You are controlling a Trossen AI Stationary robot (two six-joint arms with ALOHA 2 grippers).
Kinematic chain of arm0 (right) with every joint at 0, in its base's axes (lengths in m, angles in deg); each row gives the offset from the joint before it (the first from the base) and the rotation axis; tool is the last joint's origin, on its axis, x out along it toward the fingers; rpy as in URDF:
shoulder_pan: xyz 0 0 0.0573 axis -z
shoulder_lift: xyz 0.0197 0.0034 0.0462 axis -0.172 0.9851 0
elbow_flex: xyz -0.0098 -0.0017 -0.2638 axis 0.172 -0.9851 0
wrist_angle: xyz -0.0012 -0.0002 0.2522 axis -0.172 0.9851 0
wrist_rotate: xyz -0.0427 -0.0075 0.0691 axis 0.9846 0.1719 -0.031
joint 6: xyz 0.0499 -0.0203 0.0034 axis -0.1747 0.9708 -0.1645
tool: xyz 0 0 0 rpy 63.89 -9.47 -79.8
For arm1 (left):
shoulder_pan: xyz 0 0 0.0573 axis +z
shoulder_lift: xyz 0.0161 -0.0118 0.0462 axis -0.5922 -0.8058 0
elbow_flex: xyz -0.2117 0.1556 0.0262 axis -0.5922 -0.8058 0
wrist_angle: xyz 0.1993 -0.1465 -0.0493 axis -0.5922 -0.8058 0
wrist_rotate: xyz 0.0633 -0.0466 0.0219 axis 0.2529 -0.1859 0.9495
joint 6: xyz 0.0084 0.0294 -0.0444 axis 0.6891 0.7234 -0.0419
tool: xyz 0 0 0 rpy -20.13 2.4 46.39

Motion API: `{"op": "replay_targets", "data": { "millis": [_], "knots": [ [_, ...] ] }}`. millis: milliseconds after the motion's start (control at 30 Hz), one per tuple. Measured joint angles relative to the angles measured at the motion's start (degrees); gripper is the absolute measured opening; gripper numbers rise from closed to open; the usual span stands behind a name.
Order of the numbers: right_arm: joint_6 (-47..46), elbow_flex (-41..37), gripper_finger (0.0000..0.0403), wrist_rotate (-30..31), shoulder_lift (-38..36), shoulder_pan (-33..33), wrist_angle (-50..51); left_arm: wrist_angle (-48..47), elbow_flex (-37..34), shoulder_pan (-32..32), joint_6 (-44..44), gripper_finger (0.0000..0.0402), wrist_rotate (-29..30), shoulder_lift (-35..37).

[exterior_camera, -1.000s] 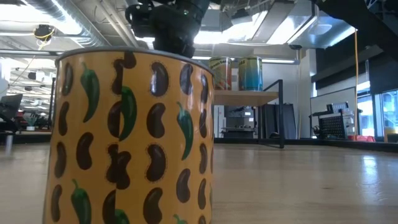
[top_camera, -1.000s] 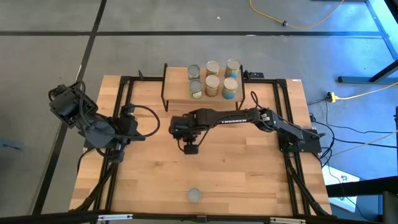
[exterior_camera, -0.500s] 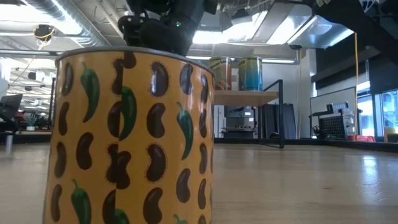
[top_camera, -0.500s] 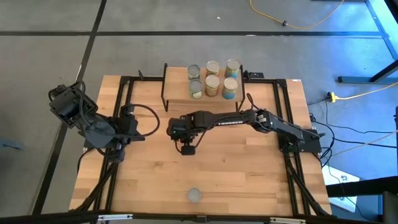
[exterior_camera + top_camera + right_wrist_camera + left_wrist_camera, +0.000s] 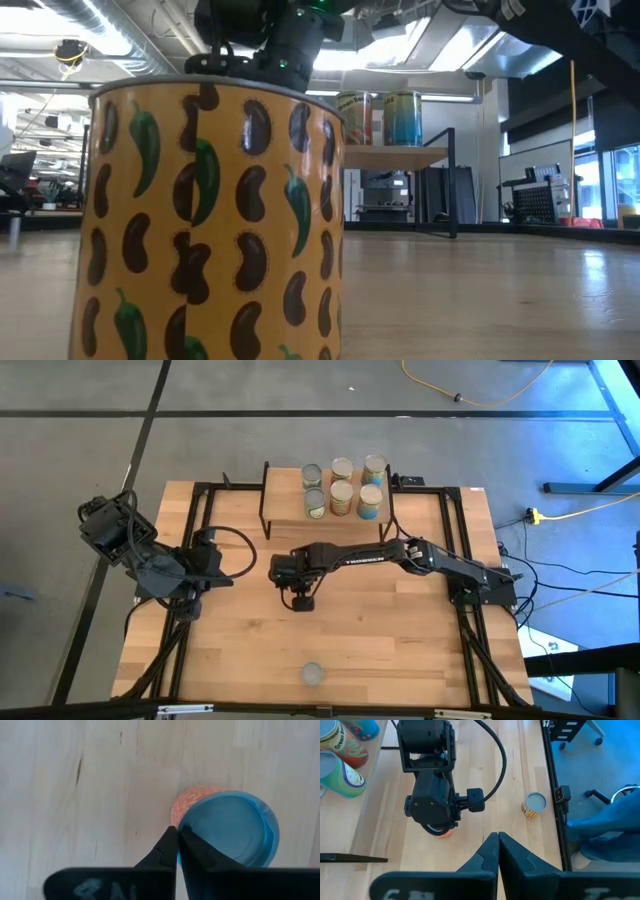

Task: Pick and place cans onto a shelf
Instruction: Move the small canned oranges the shelf, then put the canned beans on the shelf

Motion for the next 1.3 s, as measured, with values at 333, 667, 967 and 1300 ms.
{"op": "replay_targets", "data": {
  "millis": [333, 667, 967, 1300],
  "knots": [
    [-1.74, 0.41, 0.0044, -0.29, 0.0, -0.02, 0.26, 0.0, 0.0, 0.0, 0.09, 0.0, -0.02, 0.0],
    [-1.79, 5.14, 0.0047, -0.27, -2.9, -1.44, -0.69, 0.04, 0.0, 0.0, 1.64, 0.0, -1.02, 0.0],
    [-0.08, 5.11, 0.0047, -0.21, -7.63, -3.0, 1.29, 0.0, 0.0, -0.02, 0.87, 0.0001, -1.51, -0.17],
    [-0.07, 5.14, 0.0048, 2.07, -13.64, -5.26, 3.76, 0.02, 0.0, 0.44, 0.03, 0.0052, -2.13, -0.17]
  ]
}}
